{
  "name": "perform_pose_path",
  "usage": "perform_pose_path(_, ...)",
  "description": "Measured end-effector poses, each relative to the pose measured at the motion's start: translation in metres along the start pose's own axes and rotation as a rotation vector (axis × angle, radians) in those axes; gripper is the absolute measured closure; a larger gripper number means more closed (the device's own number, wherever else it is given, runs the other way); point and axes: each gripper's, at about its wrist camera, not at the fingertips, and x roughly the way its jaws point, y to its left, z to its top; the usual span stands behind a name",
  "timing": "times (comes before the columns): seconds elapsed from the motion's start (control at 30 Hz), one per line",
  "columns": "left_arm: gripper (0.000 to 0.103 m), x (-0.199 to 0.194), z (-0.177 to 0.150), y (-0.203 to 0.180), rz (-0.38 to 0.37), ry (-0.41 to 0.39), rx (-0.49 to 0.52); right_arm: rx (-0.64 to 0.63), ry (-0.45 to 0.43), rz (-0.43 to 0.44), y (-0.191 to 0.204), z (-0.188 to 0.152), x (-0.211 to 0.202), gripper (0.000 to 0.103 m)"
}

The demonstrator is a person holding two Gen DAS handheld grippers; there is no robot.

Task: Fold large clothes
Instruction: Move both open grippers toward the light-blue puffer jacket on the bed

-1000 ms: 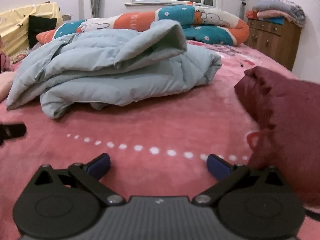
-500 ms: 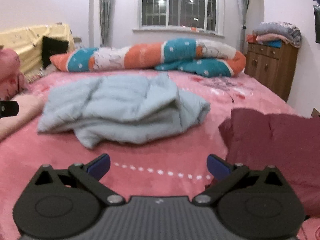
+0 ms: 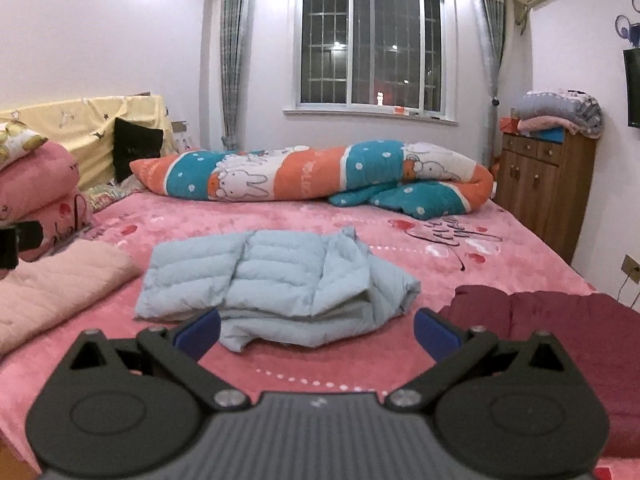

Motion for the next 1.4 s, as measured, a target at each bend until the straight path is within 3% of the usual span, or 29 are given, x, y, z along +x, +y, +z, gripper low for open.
perform_pose_path(0.27,0.0,0.016,0.007,-0.005,-0.041,0.016,-0.014,-0.031,-0.049,0.012,0.011,0.008,-0.02,0.001)
perform_pose_path(0.63,0.0,0.004,0.013,-0.009,-0.069,0.026,0.018,-0.019,-0.069,-0.001,0.006,0.004,-0.028,0.001)
perform_pose_path(1.4,0.0,0.011,-0.002,-0.013,-0.096,0.152,0.071,0.007,0.008,-0.001,-0.003,-0.021,0.001,0.001)
